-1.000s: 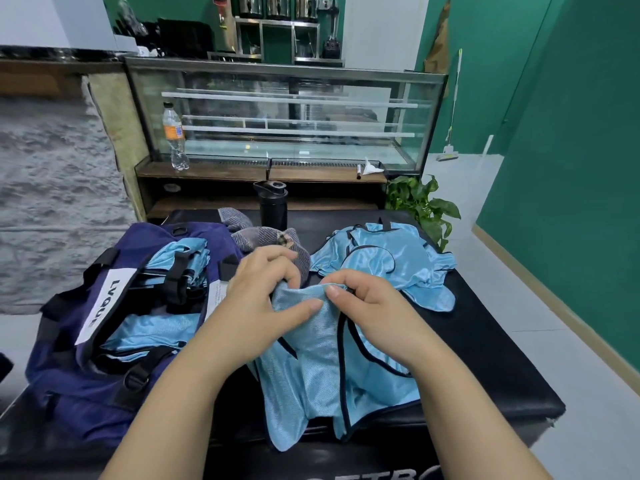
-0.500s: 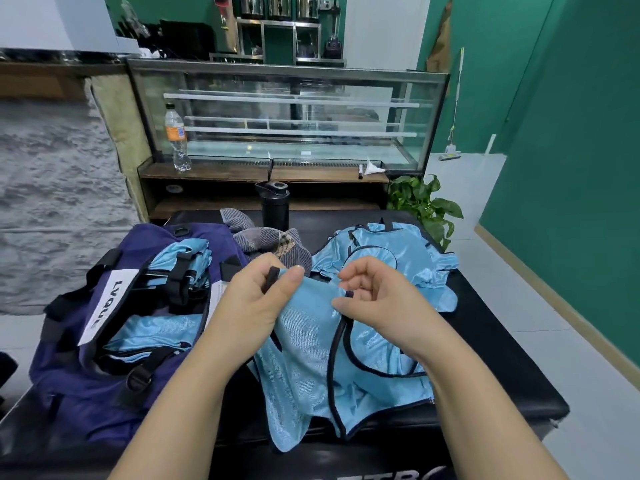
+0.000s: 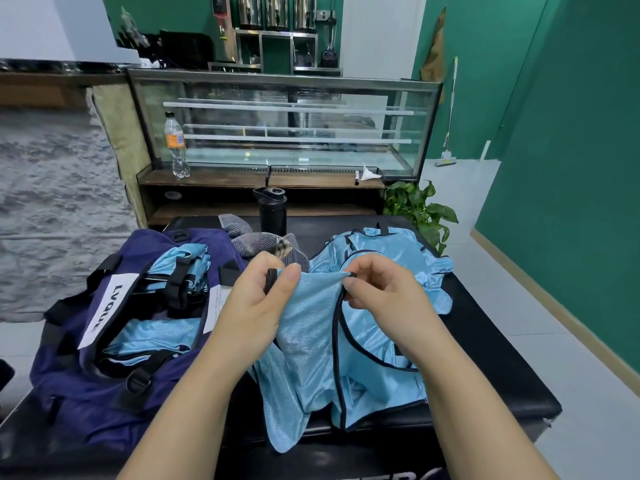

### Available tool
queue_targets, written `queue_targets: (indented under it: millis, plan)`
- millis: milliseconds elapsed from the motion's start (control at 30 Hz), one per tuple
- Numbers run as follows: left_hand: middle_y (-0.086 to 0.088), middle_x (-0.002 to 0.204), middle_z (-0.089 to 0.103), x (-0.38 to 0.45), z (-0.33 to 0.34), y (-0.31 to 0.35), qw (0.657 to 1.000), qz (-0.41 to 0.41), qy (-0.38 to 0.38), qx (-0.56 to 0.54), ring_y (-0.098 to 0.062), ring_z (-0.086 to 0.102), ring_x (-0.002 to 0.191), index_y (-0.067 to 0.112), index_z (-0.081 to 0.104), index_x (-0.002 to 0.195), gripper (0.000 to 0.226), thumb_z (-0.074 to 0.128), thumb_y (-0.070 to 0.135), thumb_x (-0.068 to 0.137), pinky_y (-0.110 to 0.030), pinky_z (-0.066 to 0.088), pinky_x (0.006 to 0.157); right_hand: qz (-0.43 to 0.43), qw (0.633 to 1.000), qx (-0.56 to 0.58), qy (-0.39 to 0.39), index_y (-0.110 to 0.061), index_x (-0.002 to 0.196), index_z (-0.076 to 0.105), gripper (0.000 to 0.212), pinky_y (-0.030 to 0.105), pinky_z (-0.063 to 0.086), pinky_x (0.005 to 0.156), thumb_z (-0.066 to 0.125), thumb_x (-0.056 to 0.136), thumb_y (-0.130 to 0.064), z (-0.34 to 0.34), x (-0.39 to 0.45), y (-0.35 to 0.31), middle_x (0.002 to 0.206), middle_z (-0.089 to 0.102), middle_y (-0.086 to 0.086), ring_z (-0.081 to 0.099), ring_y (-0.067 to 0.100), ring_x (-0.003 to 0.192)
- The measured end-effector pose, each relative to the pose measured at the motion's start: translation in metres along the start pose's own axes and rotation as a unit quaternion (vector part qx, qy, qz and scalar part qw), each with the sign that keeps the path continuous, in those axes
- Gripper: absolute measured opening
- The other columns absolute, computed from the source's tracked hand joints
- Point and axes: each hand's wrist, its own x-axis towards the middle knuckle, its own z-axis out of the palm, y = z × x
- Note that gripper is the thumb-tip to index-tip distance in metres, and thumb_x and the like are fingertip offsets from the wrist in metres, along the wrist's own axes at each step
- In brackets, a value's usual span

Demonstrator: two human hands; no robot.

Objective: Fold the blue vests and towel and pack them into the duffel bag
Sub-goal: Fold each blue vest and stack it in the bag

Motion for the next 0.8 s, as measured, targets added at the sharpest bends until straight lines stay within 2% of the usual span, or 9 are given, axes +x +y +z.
queue_targets:
  millis: [133, 233, 333, 467, 533, 567, 633, 700, 800]
  plan:
    - [0.009, 0.059, 0.038, -0.003, 0.002, 0.004, 1.000, 0.000, -0.018, -0.026, -0.004, 0.035, 0.056, 0.012, 0.047, 0.077, 0.033, 0.051, 0.044, 0.082, -0.015, 0.031, 0.051, 0.015, 0.999, -0.003, 0.036, -0.025, 0.081, 0.059, 0.016, 0.048, 0.049, 0.088, 0.054, 0.092, -0.013, 0.007, 0.001, 0.000, 0.064, 0.052, -0.008, 0.050, 0.013, 0.071]
    - [0.005, 0.062, 0.039, -0.004, -0.001, 0.001, 0.998, -0.012, -0.029, -0.050, -0.008, 0.037, 0.058, 0.014, 0.044, 0.072, 0.043, 0.061, 0.050, 0.086, -0.020, 0.032, 0.054, -0.003, 0.999, 0.000, 0.042, -0.027, 0.087, 0.051, 0.017, 0.031, 0.043, 0.072, 0.043, 0.098, -0.016, 0.013, -0.003, -0.003, 0.070, 0.046, -0.005, 0.043, 0.007, 0.066]
    - [-0.005, 0.064, 0.038, -0.005, -0.004, -0.002, 0.994, -0.042, -0.052, -0.082, -0.017, 0.035, 0.061, 0.019, 0.041, 0.062, 0.039, 0.067, 0.046, 0.073, -0.031, 0.032, 0.058, -0.043, 0.996, -0.065, 0.045, -0.029, 0.089, 0.046, 0.016, 0.013, 0.036, 0.064, 0.038, 0.102, -0.026, 0.015, -0.006, -0.005, 0.076, 0.046, -0.011, 0.042, -0.005, 0.062]
    - [-0.004, 0.061, 0.029, -0.006, -0.002, -0.005, 0.991, -0.042, -0.062, -0.112, -0.020, 0.025, 0.061, 0.024, 0.035, 0.058, 0.044, 0.074, 0.040, 0.068, -0.032, 0.025, 0.057, -0.092, 0.986, -0.116, 0.083, -0.028, 0.083, 0.044, 0.020, 0.013, 0.036, 0.063, 0.038, 0.102, -0.024, 0.018, -0.004, -0.002, 0.073, 0.044, -0.009, 0.041, -0.003, 0.063]
    - [-0.002, 0.064, 0.042, -0.006, -0.001, -0.007, 0.991, -0.043, -0.077, -0.097, -0.020, 0.038, 0.063, 0.026, 0.049, 0.065, 0.028, 0.074, 0.038, 0.069, -0.035, 0.035, 0.061, -0.094, 0.984, -0.124, 0.088, -0.026, 0.082, 0.044, 0.021, 0.015, 0.035, 0.063, 0.038, 0.102, -0.024, 0.019, -0.003, 0.000, 0.072, 0.044, -0.009, 0.040, -0.001, 0.062]
    - [0.004, 0.069, 0.056, -0.006, -0.001, -0.007, 0.991, -0.050, -0.087, -0.084, -0.018, 0.050, 0.068, 0.031, 0.059, 0.073, 0.018, 0.074, 0.041, 0.070, -0.036, 0.043, 0.068, -0.090, 0.984, -0.127, 0.084, -0.026, 0.082, 0.045, 0.022, 0.015, 0.035, 0.062, 0.038, 0.102, -0.025, 0.018, -0.002, 0.001, 0.071, 0.044, -0.009, 0.040, -0.001, 0.062]
    - [0.008, 0.091, 0.072, -0.005, -0.002, -0.010, 0.991, -0.063, -0.109, -0.045, -0.015, 0.066, 0.088, 0.037, 0.070, 0.092, 0.019, 0.072, 0.049, 0.077, -0.043, 0.051, 0.089, -0.080, 0.985, -0.133, 0.074, -0.024, 0.081, 0.045, 0.023, 0.015, 0.035, 0.062, 0.038, 0.102, -0.026, 0.016, -0.001, 0.003, 0.071, 0.044, -0.009, 0.040, -0.001, 0.062]
    - [-0.004, 0.096, 0.074, -0.006, -0.001, -0.008, 0.990, -0.070, -0.117, -0.047, -0.024, 0.068, 0.096, 0.031, 0.074, 0.096, 0.024, 0.063, 0.050, 0.085, -0.051, 0.049, 0.094, -0.062, 0.989, -0.126, 0.056, -0.023, 0.081, 0.047, 0.021, 0.014, 0.035, 0.060, 0.042, 0.101, -0.028, 0.014, -0.002, 0.006, 0.070, 0.044, -0.009, 0.039, -0.001, 0.060]
    - [-0.012, 0.097, 0.073, -0.007, 0.004, -0.004, 0.982, -0.107, -0.083, -0.131, -0.031, 0.068, 0.097, 0.022, 0.076, 0.094, 0.026, 0.059, 0.040, 0.087, -0.052, 0.048, 0.094, -0.020, 0.999, -0.023, -0.022, -0.021, 0.089, 0.056, 0.007, 0.011, 0.039, 0.056, 0.061, 0.091, -0.024, 0.010, -0.004, 0.006, 0.064, 0.053, -0.012, 0.047, 0.000, 0.055]
